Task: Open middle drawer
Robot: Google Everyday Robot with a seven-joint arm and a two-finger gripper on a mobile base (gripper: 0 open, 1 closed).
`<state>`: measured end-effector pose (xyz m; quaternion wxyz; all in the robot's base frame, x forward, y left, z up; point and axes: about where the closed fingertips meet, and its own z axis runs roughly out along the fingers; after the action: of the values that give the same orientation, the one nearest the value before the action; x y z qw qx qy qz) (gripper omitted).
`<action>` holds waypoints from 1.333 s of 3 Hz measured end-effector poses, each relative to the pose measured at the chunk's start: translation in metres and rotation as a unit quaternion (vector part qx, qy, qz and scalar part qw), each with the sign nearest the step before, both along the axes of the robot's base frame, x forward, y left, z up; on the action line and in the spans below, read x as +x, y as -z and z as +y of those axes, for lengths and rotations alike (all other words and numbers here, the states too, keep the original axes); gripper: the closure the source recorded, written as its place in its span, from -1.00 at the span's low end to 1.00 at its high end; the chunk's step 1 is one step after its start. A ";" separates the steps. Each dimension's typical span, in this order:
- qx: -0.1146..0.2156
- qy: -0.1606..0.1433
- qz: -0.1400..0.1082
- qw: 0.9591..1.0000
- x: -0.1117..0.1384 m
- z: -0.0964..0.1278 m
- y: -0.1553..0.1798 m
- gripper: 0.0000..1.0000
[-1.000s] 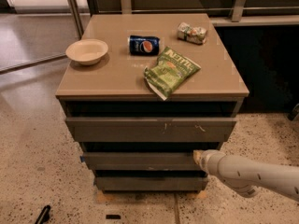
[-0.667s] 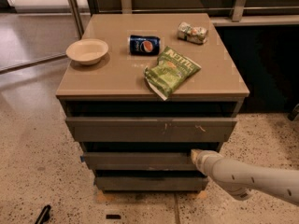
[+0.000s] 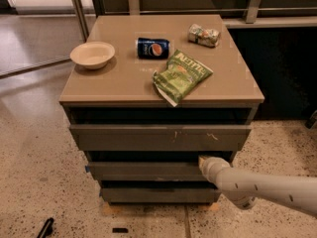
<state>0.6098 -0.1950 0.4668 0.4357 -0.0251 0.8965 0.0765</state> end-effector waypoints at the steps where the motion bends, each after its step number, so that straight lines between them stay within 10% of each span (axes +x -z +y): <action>1: -0.006 0.011 0.014 1.000 0.014 -0.003 0.006 1.00; 4: -0.029 0.001 0.095 0.995 0.013 -0.011 0.032 1.00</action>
Offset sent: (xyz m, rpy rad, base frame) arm 0.0146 -0.0018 -0.0125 -0.0515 0.0966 0.0184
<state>0.6226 -0.2063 0.4345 0.3474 -0.0289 0.9358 0.0522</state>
